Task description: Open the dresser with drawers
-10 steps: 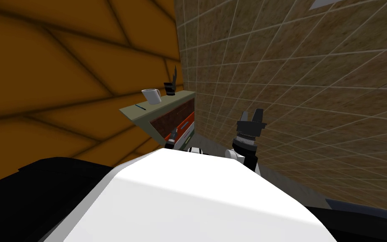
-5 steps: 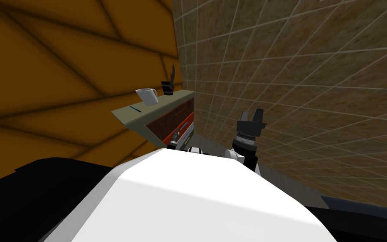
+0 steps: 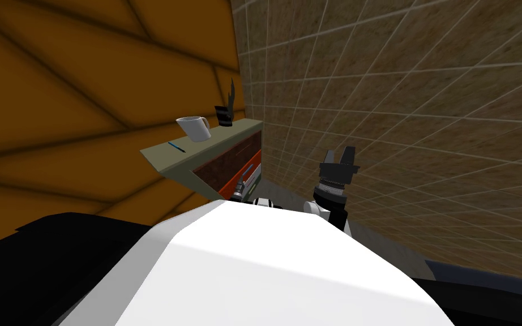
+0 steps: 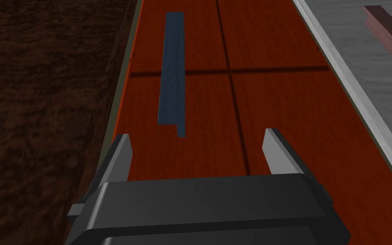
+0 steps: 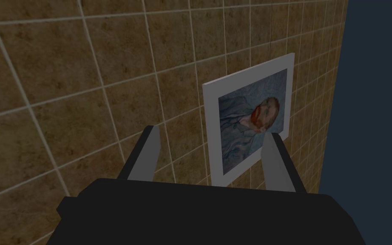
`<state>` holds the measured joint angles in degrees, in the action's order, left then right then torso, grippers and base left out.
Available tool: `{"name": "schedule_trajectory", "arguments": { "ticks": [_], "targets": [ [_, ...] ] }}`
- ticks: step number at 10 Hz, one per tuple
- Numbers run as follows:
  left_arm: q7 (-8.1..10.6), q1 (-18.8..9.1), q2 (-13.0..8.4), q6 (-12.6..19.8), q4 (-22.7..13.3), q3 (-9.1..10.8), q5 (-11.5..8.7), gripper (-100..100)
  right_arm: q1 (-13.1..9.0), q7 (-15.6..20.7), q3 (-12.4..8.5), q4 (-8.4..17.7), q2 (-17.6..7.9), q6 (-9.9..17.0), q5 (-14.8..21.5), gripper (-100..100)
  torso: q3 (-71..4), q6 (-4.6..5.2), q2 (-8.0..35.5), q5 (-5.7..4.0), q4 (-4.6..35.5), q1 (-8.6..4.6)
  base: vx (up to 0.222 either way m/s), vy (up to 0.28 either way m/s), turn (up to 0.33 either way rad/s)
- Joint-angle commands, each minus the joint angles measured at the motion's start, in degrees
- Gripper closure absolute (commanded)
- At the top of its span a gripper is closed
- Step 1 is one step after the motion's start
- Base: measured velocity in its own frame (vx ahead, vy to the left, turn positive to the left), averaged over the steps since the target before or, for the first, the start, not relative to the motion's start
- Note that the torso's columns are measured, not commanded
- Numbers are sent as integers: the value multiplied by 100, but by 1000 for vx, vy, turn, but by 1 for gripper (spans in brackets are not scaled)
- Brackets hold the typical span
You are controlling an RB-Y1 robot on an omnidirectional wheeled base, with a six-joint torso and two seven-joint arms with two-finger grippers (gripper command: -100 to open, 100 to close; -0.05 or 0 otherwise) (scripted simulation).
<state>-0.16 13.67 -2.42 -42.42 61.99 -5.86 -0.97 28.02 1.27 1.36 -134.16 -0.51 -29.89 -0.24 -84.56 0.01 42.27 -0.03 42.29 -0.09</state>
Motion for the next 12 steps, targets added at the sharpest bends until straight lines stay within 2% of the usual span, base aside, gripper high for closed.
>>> {"name": "schedule_trajectory", "arguments": {
  "ticks": [1,2,3,6,8,9,12],
  "targets": [
    [1,-103,12,141,44,26,-11,-100,0,0,0,0,0,0,0,0,-2,-2,1,1,-1,6,34,-14,17],
    [-11,-36,28,60,40,7,0,-100,0,0,0,0,0,0,0,0,-5,-1,-6,2,-2,7,18,-12,7],
    [-15,-41,31,84,50,8,0,100,0,0,0,0,0,0,0,0,-2,-1,1,3,-2,11,0,0,0],
    [-88,-41,118,195,162,-23,28,100,-2,0,2,0,2,0,0,0,14,1,26,-8,6,-31,-78,-150,16],
    [-91,-49,126,171,135,-24,29,100,-2,0,2,0,2,0,0,0,1,0,4,1,0,5,-67,-128,9],
    [-95,-46,-27,172,143,-27,30,-100,-1,0,1,0,1,0,0,0,-10,-2,-16,11,-5,45,-10,-18,-4],
    [-87,-38,-387,137,161,-30,28,-100,0,0,-1,0,-1,0,0,0,-7,-1,-8,7,-4,22,10,23,-2]
  ]
}}
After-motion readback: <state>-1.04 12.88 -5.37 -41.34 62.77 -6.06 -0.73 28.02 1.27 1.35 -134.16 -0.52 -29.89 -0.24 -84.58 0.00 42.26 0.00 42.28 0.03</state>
